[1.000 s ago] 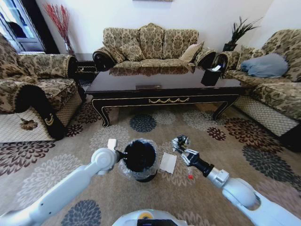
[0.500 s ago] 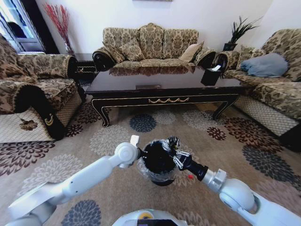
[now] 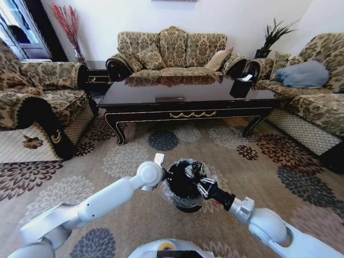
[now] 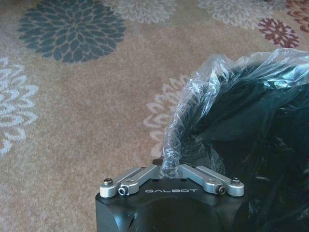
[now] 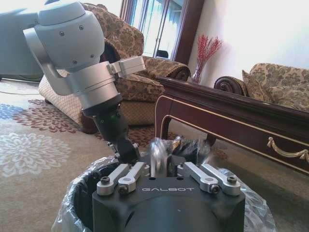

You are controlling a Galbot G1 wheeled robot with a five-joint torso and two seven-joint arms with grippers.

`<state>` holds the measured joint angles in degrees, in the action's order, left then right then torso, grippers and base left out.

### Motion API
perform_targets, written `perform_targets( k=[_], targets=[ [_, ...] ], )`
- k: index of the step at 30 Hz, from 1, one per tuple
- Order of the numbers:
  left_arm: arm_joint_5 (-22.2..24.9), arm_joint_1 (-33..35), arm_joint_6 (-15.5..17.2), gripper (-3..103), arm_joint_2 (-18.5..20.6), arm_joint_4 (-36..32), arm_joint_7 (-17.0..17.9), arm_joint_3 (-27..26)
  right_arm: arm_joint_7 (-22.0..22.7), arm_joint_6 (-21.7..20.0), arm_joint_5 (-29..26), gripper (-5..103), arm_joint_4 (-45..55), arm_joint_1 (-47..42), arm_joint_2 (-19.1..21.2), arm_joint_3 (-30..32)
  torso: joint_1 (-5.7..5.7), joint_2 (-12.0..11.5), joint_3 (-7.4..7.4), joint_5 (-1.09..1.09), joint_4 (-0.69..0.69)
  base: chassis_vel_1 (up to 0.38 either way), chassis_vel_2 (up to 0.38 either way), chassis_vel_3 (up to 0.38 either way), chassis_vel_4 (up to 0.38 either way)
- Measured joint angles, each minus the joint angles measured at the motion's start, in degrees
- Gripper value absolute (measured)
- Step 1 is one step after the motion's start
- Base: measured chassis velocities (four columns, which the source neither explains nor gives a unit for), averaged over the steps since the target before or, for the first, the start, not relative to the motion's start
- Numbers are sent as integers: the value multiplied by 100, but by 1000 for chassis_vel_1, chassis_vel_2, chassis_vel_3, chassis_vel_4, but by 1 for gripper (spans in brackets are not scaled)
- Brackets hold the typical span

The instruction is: Move to the front of the table and pick up the trash from the floor, then place it into the trash bin.

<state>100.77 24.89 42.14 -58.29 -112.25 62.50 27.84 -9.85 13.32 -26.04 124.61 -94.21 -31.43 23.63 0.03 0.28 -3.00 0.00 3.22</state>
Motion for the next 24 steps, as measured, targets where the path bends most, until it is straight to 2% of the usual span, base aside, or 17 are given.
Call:
perform_targets(
  k=[3, 4, 7, 9, 10, 13, 17, 18, 20, 24],
  targets=[
    [-39, 49, 0, 0, 52, -22, 3, 27, -31, 27, 26, 32, 46, -159, 13, 44, 0, 0, 0, 0, 1, 0, 0, 0, 0],
    [-39, 49, 0, 0, 52, -22, 3, 27, -31, 27, 26, 32, 46, -159, 13, 44, 0, 0, 0, 0, 1, 0, 0, 0, 0],
    [-42, 61, 0, 0, 73, -33, 7, 25, -30, 28, 30, 48, 85, -166, 12, 53, 0, 1, 0, -1, 1, 0, 0, 0, 0],
    [-42, 63, 0, 0, 83, -33, 9, 16, -28, 28, 29, 48, 97, -165, 12, 56, 0, 2, 0, -1, 1, 0, 0, 0, 0],
    [-46, 82, 0, 0, 104, -32, 12, -14, -23, 27, 25, 59, 117, -165, 12, 63, 0, 1, 0, -1, 1, 0, 0, 0, 0],
    [-56, 134, 0, 0, 136, -26, 12, -50, -15, 26, 21, 65, 129, -169, 11, 74, 0, 2, 0, -1, 1, 0, 0, 0, 0],
    [-163, 335, 0, 0, 257, 33, 12, -172, 44, 25, -26, 86, 106, -165, -85, 105, 0, 2, 0, -1, 1, 0, 0, 0, 0],
    [-163, 335, 0, 0, 257, 33, 12, -172, 44, 25, -26, 86, 106, -165, -85, 105, 0, 2, 0, -1, 1, 0, 0, 0, 0],
    [-205, 474, 0, 0, 396, 68, -2, -366, 106, 25, -88, 96, 70, -155, -151, 131, 0, 2, 0, -1, 2, 0, 0, 0, 0],
    [-241, 641, 0, 0, 511, 103, -41, -624, 211, 12, -211, 100, 23, -68, -237, 176, 0, 2, 0, -2, 0, 0, 0, 0, 0]
  ],
)
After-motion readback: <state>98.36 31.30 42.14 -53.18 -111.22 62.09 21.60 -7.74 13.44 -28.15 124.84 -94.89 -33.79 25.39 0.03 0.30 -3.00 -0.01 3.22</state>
